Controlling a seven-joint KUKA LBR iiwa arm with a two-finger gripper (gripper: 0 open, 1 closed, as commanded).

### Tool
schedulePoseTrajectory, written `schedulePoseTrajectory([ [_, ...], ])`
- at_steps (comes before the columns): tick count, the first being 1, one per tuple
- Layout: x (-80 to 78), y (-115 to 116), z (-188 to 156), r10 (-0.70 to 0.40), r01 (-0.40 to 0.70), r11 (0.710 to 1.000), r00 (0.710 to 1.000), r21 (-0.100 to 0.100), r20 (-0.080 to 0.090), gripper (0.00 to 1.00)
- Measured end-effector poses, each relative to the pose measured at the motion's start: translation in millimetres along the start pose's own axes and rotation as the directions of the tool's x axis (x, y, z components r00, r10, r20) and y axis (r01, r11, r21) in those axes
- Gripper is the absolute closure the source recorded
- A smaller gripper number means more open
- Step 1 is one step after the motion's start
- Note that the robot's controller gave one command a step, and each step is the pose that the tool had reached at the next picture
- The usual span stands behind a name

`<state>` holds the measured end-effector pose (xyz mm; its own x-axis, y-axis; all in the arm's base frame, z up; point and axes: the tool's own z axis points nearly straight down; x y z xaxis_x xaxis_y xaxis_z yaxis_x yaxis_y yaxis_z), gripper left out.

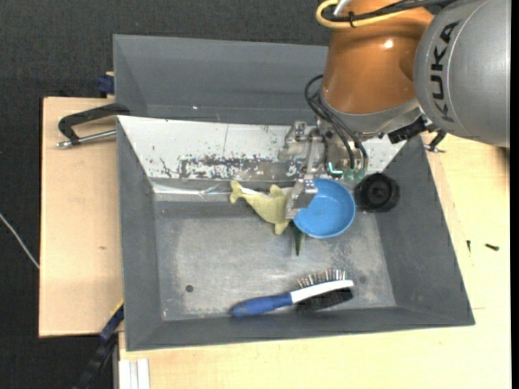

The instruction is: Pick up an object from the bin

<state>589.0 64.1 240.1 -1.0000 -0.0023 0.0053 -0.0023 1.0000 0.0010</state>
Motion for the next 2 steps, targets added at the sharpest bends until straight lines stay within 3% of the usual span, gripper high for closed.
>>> schedulePoseTrajectory([
  [1, 15.1, -82, 81, -0.29, 0.29, 0.957, 0.957, 0.003, 0.001, 0.0],
  [2, -9.5, -91, 118, -0.223, 0.223, 0.975, 0.975, -0.001, 0.0, 0.0],
])
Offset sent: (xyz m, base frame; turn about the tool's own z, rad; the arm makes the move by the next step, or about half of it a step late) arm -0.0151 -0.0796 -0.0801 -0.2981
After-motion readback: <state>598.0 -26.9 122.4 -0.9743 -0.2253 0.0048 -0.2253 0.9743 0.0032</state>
